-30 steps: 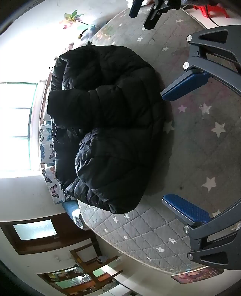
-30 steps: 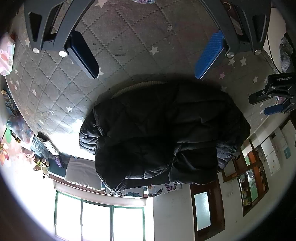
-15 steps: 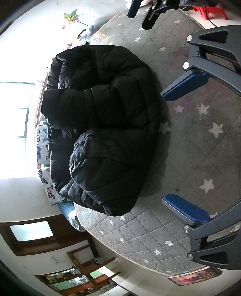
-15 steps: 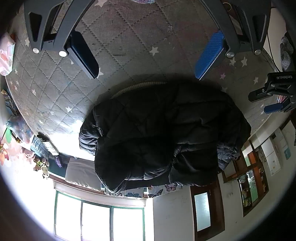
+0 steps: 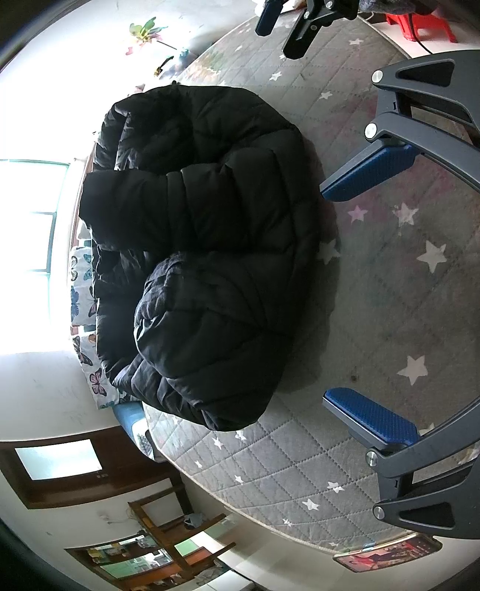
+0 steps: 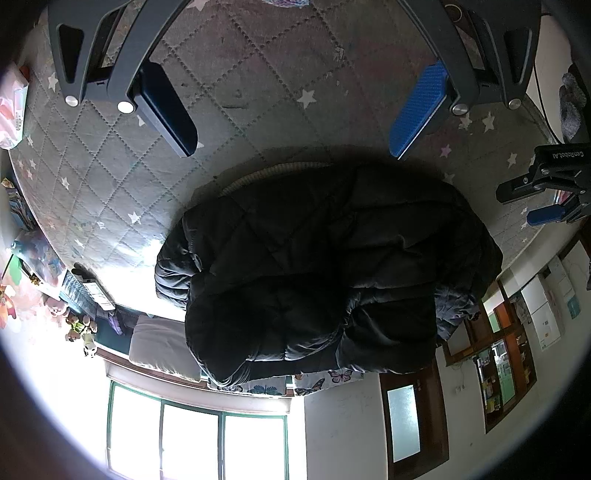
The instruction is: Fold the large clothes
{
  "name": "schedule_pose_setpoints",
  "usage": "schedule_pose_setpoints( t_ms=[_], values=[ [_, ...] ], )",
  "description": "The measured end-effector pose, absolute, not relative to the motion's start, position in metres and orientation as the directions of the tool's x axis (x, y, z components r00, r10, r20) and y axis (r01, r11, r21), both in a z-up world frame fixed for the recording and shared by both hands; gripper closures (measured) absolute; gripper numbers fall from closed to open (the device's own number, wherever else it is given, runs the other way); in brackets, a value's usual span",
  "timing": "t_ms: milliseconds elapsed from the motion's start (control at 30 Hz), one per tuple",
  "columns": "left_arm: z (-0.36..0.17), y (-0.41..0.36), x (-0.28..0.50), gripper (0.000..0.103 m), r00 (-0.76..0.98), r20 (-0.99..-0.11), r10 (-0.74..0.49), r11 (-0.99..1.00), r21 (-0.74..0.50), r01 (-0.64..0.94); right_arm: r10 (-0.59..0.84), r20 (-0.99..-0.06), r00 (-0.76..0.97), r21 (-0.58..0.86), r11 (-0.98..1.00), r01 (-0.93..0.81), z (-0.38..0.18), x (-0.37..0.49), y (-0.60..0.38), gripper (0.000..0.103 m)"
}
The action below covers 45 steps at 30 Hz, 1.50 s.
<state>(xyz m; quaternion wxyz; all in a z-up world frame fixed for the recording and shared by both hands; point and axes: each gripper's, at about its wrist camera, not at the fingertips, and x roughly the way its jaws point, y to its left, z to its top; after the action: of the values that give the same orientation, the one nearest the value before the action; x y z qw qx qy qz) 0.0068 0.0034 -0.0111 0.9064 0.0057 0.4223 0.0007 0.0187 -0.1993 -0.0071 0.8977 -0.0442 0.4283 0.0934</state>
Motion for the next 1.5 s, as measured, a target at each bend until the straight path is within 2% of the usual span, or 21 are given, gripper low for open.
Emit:
schedule_pose_setpoints(
  t_ms=[1500],
  values=[
    [-0.0066,0.0084,0.0145,0.000,0.643,-0.766,0.015,1.000,0.019,0.000,0.133,-0.783,0.608,-0.002,0.976,-0.216,-0.0096,0.0256,-0.1982,0.000]
  ],
)
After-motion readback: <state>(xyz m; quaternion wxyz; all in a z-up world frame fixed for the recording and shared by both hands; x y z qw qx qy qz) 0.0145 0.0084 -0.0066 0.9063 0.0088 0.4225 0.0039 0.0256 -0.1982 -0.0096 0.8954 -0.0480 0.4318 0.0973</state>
